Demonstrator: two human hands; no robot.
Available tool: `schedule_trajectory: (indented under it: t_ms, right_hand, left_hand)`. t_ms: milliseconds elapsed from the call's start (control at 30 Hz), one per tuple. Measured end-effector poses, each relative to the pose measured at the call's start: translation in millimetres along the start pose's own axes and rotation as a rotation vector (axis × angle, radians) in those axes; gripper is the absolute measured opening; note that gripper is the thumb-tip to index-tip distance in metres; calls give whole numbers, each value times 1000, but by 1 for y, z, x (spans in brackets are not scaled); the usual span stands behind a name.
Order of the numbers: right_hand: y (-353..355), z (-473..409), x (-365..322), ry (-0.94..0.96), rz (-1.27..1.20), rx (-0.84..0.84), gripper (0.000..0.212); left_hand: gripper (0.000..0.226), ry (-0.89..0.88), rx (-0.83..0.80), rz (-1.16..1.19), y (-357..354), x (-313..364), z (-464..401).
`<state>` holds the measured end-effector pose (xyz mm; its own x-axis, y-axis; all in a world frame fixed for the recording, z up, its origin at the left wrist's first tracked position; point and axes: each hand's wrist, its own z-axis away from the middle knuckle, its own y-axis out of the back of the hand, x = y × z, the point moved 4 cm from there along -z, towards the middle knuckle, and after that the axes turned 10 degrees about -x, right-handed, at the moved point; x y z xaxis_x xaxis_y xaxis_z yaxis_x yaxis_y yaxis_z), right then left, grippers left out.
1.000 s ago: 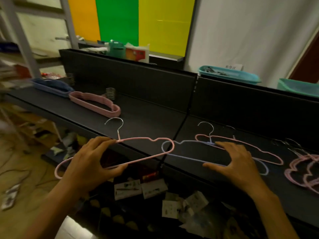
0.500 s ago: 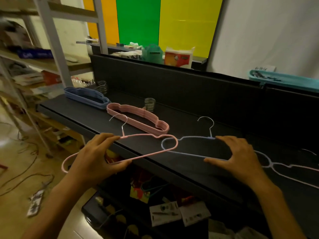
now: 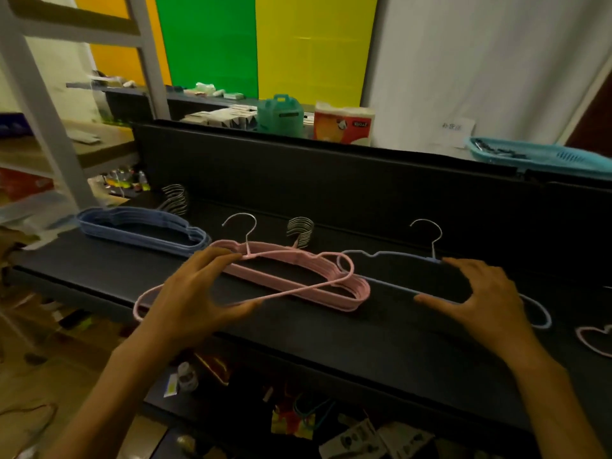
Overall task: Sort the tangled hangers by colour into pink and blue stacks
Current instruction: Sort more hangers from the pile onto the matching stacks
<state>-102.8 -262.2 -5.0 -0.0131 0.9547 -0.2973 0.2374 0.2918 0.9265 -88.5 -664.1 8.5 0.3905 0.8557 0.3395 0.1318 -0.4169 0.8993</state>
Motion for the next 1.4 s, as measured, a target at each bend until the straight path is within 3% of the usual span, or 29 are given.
schedule_trajectory:
  t_ms: [467, 700, 1033, 1400]
  right_hand:
    - [-1, 40, -34, -457, -26, 103, 97]
    - [3, 59, -42, -477, -96, 131, 100]
    - [0, 48, -44, -466, -112, 119, 105]
    - [-4, 38, -51, -436, -120, 112, 88]
  left_hand:
    - [82, -277, -263, 39, -14, -59, -91]
    - [83, -394, -332, 56, -27, -47, -109]
    - [83, -416, -358, 92, -35, -38, -117]
    - [87, -419, -399, 106, -42, -40, -120]
